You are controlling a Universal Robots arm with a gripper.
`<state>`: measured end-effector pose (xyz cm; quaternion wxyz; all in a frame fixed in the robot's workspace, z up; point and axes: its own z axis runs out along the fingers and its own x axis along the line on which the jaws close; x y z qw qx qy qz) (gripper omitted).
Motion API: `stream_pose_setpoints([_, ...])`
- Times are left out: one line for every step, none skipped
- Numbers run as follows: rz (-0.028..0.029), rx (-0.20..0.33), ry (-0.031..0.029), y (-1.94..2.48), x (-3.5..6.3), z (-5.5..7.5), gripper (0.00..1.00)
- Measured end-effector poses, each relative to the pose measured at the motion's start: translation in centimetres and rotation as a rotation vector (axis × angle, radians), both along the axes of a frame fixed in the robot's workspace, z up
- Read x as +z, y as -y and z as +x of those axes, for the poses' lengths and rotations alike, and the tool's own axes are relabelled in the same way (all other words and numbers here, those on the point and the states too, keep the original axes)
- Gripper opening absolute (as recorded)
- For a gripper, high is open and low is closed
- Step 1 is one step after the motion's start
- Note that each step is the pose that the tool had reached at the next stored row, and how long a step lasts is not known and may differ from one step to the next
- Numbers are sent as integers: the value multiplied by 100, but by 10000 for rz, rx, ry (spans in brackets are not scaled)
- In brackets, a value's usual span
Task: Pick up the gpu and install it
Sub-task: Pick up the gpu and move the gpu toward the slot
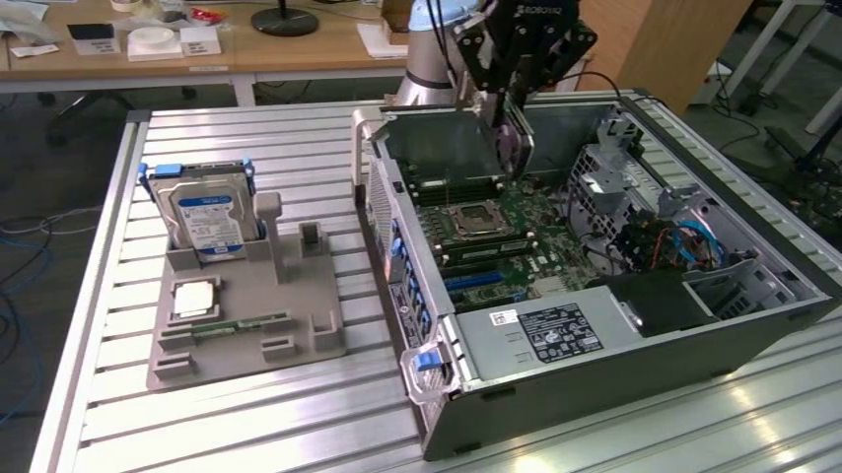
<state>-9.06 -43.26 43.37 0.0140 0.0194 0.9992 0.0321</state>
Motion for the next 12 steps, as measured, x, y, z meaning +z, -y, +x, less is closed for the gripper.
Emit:
stream_pose_setpoints([5,1,0,0,0,43,27])
stream_pose_setpoints([10,2,0,0,0,86,27])
stream_pose_setpoints([15,5,0,0,0,131,27])
stream_pose_setpoints([20,6,0,0,0,179,27])
stream_pose_setpoints([24,7,0,0,0,224,27])
stream_pose_setpoints([28,10,0,0,0,269,27])
stream_pose_setpoints([32,11,0,0,0,314,27])
stream_pose_setpoints([36,13,1,0,-1,359,27])
stream_pose_setpoints([38,15,0,0,0,403,27])
stream_pose_setpoints([41,17,0,0,0,448,27])
stream_pose_setpoints([45,19,1,0,0,495,27])
stream_pose_setpoints([47,20,0,0,0,538,27])
